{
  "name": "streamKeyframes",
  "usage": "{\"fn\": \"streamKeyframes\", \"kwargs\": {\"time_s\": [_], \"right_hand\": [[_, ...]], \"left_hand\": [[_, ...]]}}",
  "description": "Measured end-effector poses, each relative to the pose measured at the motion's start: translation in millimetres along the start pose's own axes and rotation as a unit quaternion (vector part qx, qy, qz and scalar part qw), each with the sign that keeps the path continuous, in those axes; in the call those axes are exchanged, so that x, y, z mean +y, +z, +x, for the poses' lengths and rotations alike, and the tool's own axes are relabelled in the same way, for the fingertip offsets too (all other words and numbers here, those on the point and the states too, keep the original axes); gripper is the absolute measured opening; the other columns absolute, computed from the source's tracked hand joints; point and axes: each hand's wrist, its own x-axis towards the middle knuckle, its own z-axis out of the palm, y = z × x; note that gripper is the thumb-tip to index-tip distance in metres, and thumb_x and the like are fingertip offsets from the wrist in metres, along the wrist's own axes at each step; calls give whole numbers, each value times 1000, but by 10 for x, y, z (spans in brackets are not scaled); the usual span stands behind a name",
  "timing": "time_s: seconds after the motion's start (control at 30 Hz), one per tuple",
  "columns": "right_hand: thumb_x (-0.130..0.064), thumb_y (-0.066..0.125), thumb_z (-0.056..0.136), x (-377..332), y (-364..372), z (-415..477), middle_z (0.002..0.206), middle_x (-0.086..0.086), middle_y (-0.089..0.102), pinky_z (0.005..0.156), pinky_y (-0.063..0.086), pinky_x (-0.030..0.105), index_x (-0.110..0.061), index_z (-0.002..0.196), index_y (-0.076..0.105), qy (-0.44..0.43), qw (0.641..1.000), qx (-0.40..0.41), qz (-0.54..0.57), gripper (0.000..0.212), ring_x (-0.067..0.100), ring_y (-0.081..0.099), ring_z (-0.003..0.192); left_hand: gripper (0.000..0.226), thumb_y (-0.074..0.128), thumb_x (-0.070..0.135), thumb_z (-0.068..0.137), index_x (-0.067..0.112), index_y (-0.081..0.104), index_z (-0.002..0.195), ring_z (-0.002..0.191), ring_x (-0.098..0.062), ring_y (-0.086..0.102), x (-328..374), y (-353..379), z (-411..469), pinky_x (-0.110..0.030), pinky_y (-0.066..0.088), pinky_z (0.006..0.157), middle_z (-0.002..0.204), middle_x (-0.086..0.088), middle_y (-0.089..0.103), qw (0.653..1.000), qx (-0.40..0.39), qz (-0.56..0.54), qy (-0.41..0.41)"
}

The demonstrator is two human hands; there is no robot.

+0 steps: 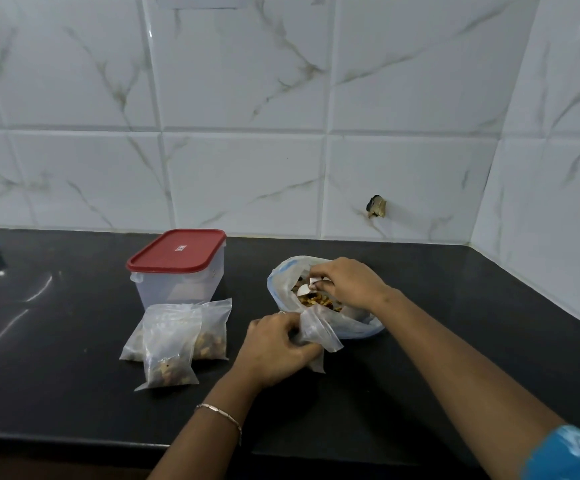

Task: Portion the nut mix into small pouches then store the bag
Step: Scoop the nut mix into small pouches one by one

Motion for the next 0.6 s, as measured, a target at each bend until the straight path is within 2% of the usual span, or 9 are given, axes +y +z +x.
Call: {"fn": "streamKeyframes", "kwargs": {"time_s": [0.17, 0.27, 0.33, 0.4, 0.5, 0.6], "right_hand": [[-28, 57, 96, 58, -169, -77, 111, -6, 68, 78, 44, 27, -26, 116, 66, -11, 999, -40, 34, 22, 11, 61, 90], [-24, 58, 96, 119, -238, -196, 94, -9, 67, 69, 43, 25, -25, 105, 68, 1, 995, 12, 94, 14, 2, 56, 69], [-26, 59, 95, 176, -209, -280, 94, -10, 70, 69, 51, 26, -28, 108, 68, 23, 990, 68, 122, 16, 2, 61, 71], [-27, 59, 95, 239, -113, -363, 94, -9, 73, 71, 55, 29, -32, 113, 66, 47, 987, 115, 104, 20, 6, 66, 75], [-29, 59, 95, 279, 81, -465, 87, -5, 72, 66, 56, 30, -31, 111, 65, 75, 983, 155, 64, 18, 11, 65, 70], [-29, 62, 93, 251, 267, -499, 85, -6, 70, 63, 51, 25, -30, 104, 66, 97, 977, 164, 93, 13, 10, 62, 68]], "left_hand": [[37, 58, 52, 70, 23, 70, 90, 76, -5, 61, 10, 1, 4, -38, 49, 88, 80, 7, 69, 1000, -10, 9, -19], [44, 55, 55, 66, 22, 71, 90, 77, -6, 63, 3, 0, 4, -38, 51, 87, 81, 6, 70, 1000, -14, -1, -25], [44, 55, 56, 65, 23, 71, 90, 77, -6, 64, -4, 0, 4, -38, 51, 86, 81, 7, 70, 1000, -13, -8, -27], [42, 56, 56, 66, 25, 71, 92, 78, -5, 64, 5, 0, -2, -37, 51, 86, 82, 8, 70, 999, -18, -8, -26], [32, 64, 47, 74, 23, 71, 95, 79, -6, 65, 13, 6, -4, -34, 54, 81, 85, 7, 71, 999, -22, -12, -23], [27, 66, 43, 79, 23, 70, 97, 80, -5, 66, 3, 10, -2, -32, 56, 79, 86, 9, 71, 999, -24, -22, -18]]}}
